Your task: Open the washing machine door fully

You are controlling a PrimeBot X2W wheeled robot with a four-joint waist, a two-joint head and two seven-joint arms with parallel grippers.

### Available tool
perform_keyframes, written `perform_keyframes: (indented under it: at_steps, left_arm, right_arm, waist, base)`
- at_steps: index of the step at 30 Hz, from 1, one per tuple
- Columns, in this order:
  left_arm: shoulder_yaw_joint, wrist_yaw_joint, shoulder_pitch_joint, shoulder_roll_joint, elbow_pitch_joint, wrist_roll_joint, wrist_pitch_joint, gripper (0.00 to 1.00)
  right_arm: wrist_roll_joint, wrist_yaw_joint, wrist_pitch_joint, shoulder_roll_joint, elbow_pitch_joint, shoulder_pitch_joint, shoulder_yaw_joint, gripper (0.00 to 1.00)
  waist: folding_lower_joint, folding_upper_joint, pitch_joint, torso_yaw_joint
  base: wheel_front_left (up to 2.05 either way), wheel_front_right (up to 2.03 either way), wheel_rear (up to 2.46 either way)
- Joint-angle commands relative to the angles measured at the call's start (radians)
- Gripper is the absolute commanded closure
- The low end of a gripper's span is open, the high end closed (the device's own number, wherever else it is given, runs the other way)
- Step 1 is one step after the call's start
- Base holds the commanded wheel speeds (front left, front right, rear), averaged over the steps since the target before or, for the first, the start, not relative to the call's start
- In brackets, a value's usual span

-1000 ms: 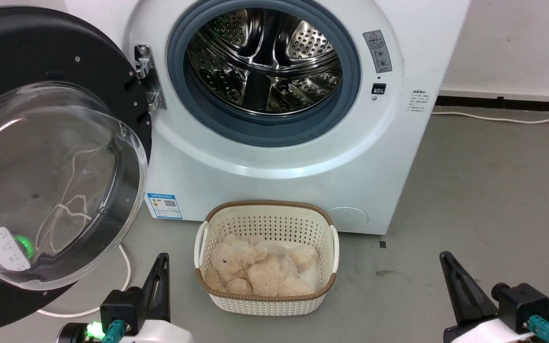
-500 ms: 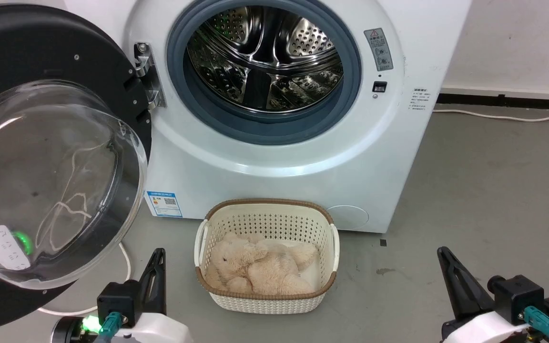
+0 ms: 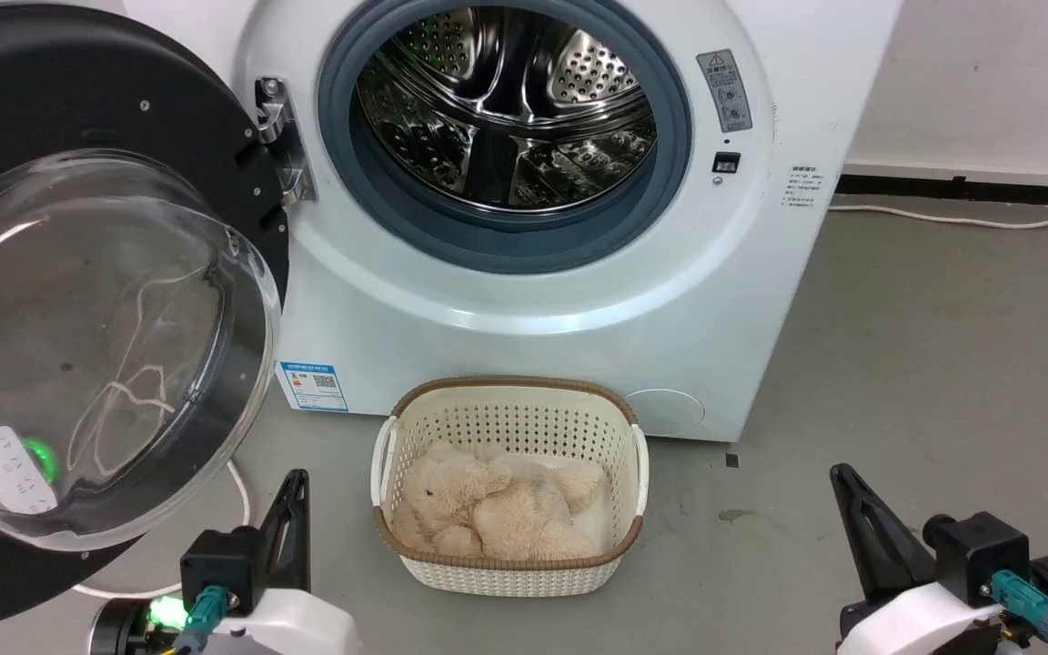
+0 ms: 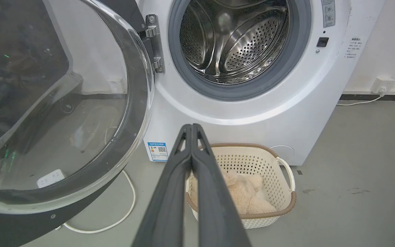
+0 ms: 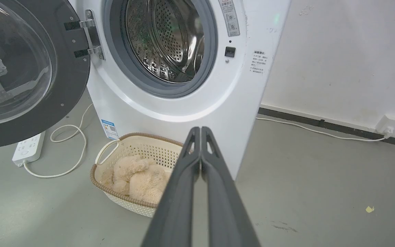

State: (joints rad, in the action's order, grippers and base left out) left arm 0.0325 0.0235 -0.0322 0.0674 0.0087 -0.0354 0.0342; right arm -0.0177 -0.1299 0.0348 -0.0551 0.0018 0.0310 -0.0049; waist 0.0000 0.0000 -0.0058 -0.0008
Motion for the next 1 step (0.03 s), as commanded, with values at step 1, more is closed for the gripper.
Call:
perform_keyframes:
  at_steps: [1]
  left_arm:
    - [-0.008, -0.006, 0.021, -0.008, -0.004, 0.013, -0.007, 1.0]
  right_arm:
    - [0.006, -0.001, -0.008, 0.004, -0.001, -0.015, 0.002, 1.0]
  waist:
    - [0.0, 0.0, 0.001, 0.0]
  base:
    - [0.0, 0.0, 0.0]
